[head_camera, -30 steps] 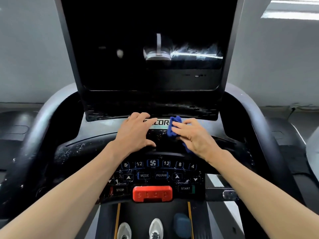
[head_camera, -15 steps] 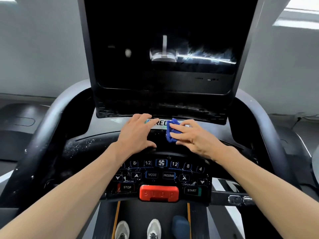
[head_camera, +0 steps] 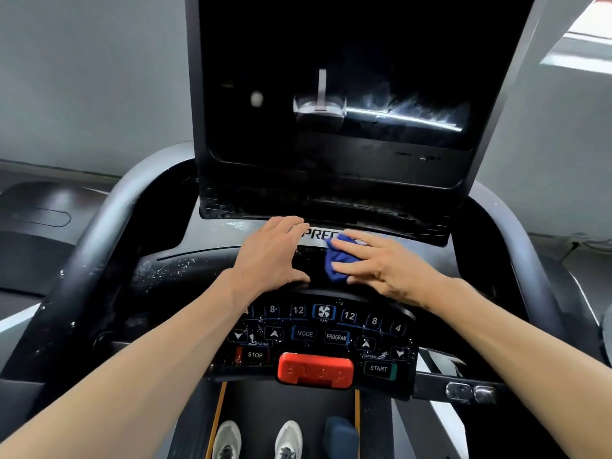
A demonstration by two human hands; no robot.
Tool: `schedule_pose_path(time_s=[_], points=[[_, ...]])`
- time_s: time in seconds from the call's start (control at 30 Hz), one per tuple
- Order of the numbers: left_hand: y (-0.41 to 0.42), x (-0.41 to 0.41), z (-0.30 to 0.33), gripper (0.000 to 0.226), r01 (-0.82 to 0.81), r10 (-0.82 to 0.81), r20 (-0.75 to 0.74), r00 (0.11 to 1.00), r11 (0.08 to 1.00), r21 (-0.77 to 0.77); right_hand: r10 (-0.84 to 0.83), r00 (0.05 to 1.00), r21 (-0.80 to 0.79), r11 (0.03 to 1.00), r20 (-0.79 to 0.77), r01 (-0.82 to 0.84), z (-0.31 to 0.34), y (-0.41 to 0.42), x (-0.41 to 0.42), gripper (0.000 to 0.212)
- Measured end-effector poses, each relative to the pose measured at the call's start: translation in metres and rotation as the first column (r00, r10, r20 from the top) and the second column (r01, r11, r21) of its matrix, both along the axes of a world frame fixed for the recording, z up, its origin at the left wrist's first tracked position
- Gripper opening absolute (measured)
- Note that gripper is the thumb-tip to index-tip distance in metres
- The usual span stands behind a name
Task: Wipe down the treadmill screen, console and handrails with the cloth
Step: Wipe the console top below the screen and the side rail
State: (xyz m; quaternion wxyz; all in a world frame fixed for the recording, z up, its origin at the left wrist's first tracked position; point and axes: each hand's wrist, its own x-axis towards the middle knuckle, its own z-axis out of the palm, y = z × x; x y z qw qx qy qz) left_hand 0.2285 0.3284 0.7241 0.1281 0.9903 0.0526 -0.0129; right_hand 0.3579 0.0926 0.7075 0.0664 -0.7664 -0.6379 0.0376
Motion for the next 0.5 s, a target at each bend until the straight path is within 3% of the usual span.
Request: schedule_pose_path(time_s=[0.1,0.2,0.37,0.5], points=[[-0.001,-0.001,-0.001,0.105,-0.010,0.010,0.000,1.000,1.000,-0.027,-0.091,0.992,0.013,0.996,0.088,0.090,0.009,-0.043,0.011,0.040],[-0.002,-0.002,-0.001,0.104,-0.037,0.037,-0.003,0.999,0.998,-0.049,-0.135,0.982,0.080,0.989,0.134,0.125,0.008,-0.021,-0.004,0.034],[0.001,-0.001,0.002,0.094,-0.052,0.050,-0.041,0.998,0.996,-0.073,-0.068,0.992,0.101,0.993,0.104,0.058,-0.001,0.052,-0.013,0.026],[0.012,-0.006,0.000,0.111,-0.090,0.085,-0.057,0.995,0.993,-0.079,-0.107,0.994,0.160,0.981,0.001,0.106,0.000,-0.004,-0.002,0.038]])
